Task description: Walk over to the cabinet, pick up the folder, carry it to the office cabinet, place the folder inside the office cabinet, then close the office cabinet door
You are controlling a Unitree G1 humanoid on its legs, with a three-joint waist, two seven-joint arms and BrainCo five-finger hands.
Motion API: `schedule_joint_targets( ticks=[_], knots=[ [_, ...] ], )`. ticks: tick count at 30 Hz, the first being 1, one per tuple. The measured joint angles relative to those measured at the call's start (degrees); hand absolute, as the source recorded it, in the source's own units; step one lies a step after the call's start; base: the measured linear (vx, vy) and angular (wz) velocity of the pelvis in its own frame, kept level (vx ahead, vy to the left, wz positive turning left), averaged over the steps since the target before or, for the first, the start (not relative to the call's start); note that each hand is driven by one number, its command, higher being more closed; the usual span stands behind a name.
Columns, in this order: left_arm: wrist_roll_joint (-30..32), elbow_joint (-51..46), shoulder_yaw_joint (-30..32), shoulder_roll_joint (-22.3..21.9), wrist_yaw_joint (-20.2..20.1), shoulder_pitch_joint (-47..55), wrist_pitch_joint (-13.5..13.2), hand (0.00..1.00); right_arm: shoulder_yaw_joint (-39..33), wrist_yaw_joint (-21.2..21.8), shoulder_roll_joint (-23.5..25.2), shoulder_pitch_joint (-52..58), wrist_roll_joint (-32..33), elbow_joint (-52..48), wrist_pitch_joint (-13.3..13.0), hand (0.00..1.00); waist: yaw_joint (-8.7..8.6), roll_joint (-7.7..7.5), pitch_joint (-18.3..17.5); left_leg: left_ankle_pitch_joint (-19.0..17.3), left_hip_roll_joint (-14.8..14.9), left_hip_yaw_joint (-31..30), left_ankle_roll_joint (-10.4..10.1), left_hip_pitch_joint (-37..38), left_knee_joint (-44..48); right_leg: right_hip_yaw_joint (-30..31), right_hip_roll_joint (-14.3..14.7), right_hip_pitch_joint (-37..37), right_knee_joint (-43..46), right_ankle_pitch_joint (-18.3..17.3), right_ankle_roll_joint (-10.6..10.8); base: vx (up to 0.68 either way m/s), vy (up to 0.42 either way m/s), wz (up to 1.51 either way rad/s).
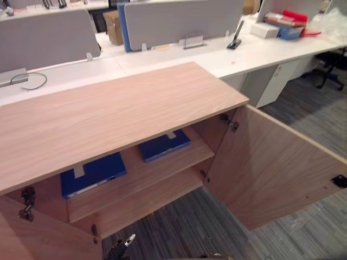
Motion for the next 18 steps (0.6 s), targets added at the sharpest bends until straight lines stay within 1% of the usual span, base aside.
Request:
schedule_joint_targets(
  ticks=[2, 5, 7, 8, 9, 10, 11, 12, 13, 14, 15, 16, 17, 18],
  knots=[
    [0.29, -0.05, -0.23, 0.10, 0.11, 0.01, 0.01, 0.00, -0.09, 0.01, 0.02, -0.05, 0.18, -0.02, -0.02, 0.00, -0.32, 0.24, -0.01, -0.47, -0.15, 0.42, -0.63, -0.53, 0.07, 0.98, 0.67, -0.56, -1.96, 1.13, 0.44, -0.05, 0.021, -0.15],
    [0.46, 0.04, -0.35, 0.34, 0.78, 0.30, 0.19, 0.00, -0.72, 0.04, 0.20, -0.14, 0.27, -0.16, -0.10, 0.00, -0.81, 0.25, 0.01, -1.17, -0.07, 1.59, -0.84, -0.52, 0.83, 2.14, 1.45, -0.89, -3.75, 1.87, 0.64, -0.02, 0.015, -0.23],
    [0.42, 0.03, -0.35, 0.38, 1.01, 0.29, 0.19, 0.00, -0.76, 0.05, 0.19, -0.13, 0.27, -0.15, -0.11, 0.00, -0.85, 0.24, 0.01, -2.72, 0.75, 2.36, -0.86, -0.90, 3.77, 2.84, 1.50, -1.10, -3.61, 1.87, 0.62, 0.02, 0.001, -0.21],
    [0.39, 0.02, -0.35, 0.46, 1.10, 0.26, 0.19, 0.00, -0.76, 0.06, 0.17, -0.14, 0.27, -0.15, -0.12, 0.00, -0.88, 0.28, -0.04, -4.76, 2.03, 2.83, -1.08, -1.99, 7.44, 3.39, 1.55, -1.38, -3.18, 1.77, 0.61, 0.04, -0.039, -0.37],
    [0.20, -0.06, -0.35, 0.50, 1.23, 0.23, 0.18, 0.00, -0.73, 0.06, 0.04, -0.19, 0.29, -0.15, -0.15, 0.00, -0.86, 0.58, -0.22, -7.66, 4.46, 3.30, -1.35, -3.79, 13.85, 4.38, 1.82, -2.22, -2.46, 1.19, 0.40, 0.08, -0.065, -0.48],
    [0.11, -0.10, -0.31, 0.67, 1.38, 0.11, 0.17, 0.00, -0.73, 0.04, 0.00, -0.22, 0.29, -0.13, -0.18, 0.00, -0.75, 0.59, -0.11, -9.75, 7.12, 3.38, -0.52, -5.40, 19.99, 5.57, 2.43, -2.89, -1.99, 0.62, 0.03, 0.09, -0.064, -0.51],
    [0.06, -0.12, -0.25, 0.91, 1.53, 0.07, 0.17, 0.00, -0.55, 0.02, -0.05, -0.19, 0.30, 0.17, -0.23, 0.00, -0.74, 0.48, 0.01, -10.41, 8.54, 3.21, 0.53, -6.20, 23.20, 6.13, 2.83, -2.84, -1.79, 0.50, 0.02, 0.15, -0.083, -0.59],
    [-0.10, -0.21, -0.18, 1.09, 1.68, 0.03, 0.17, 0.00, -0.50, 0.00, -0.16, -0.43, 0.33, 0.83, -0.37, 0.00, -0.67, 0.62, 0.07, -11.09, 11.12, 2.39, 1.76, -7.68, 29.67, 7.63, 3.78, -2.43, -1.86, 0.49, -0.10, 0.16, -0.083, -0.60],
    [-0.08, -0.53, -0.20, 1.12, 1.68, 0.22, 0.16, 0.00, -0.57, -0.14, -0.09, -0.64, 0.37, 0.75, -0.54, 0.00, -0.42, 0.59, 0.23, -11.36, 13.82, -1.52, 2.01, -10.49, 37.34, 8.99, 4.46, -1.73, -2.37, 0.03, -0.82, 0.16, -0.073, -0.59],
    [-0.09, -0.72, -0.22, 1.20, 1.69, 0.17, 0.11, 0.00, -0.51, -0.16, -0.17, -0.84, 0.36, 0.75, -0.66, 0.00, -0.23, 0.61, 0.26, -12.55, 13.75, -5.05, 1.63, -11.90, 39.70, 9.47, 4.39, -1.53, -2.72, -0.09, -1.01, 0.11, 0.018, -0.60],
    [-0.13, -0.85, -0.25, 1.06, 1.69, -0.03, -0.09, 0.00, -0.49, -0.26, -0.60, -1.38, 0.36, 0.84, -0.94, 0.00, 0.18, 0.80, 0.88, -16.39, 10.84, -11.36, 0.63, -14.15, 40.52, 11.47, 4.55, -1.04, -3.54, -0.04, -1.26, 0.06, 0.086, -0.66],
    [-0.34, -1.65, -0.18, 0.65, 1.69, 0.03, -0.37, 0.00, -0.52, -0.28, -0.62, -2.12, 0.40, 1.08, -1.38, 0.00, 0.71, 0.88, 1.60, -18.84, 6.90, -16.81, 1.11, -16.02, 39.22, 13.46, 4.56, -0.45, -3.94, -0.03, -1.28, 0.05, 0.150, -0.70],
    [-0.44, -1.82, -0.15, 0.51, 1.69, 0.06, -0.67, 0.00, -0.48, -0.28, -0.71, -2.37, 0.38, 1.12, -1.49, 0.00, 1.12, 0.90, 1.62, -19.44, 4.93, -19.02, 1.19, -16.85, 37.86, 14.69, 4.56, -0.51, -3.95, -0.03, -1.24, 0.01, 0.183, -0.85],
    [-0.79, -2.16, -0.02, 0.40, 1.69, 0.09, -0.99, 0.00, -0.42, -0.25, -0.82, -2.81, 0.35, 1.17, -1.68, 0.00, 1.95, 0.98, 1.76, -19.65, 1.31, -23.28, 1.36, -18.07, 33.08, 17.10, 4.75, -0.94, -3.95, 0.09, -0.58, -0.01, 0.226, -1.16]
  ],
)
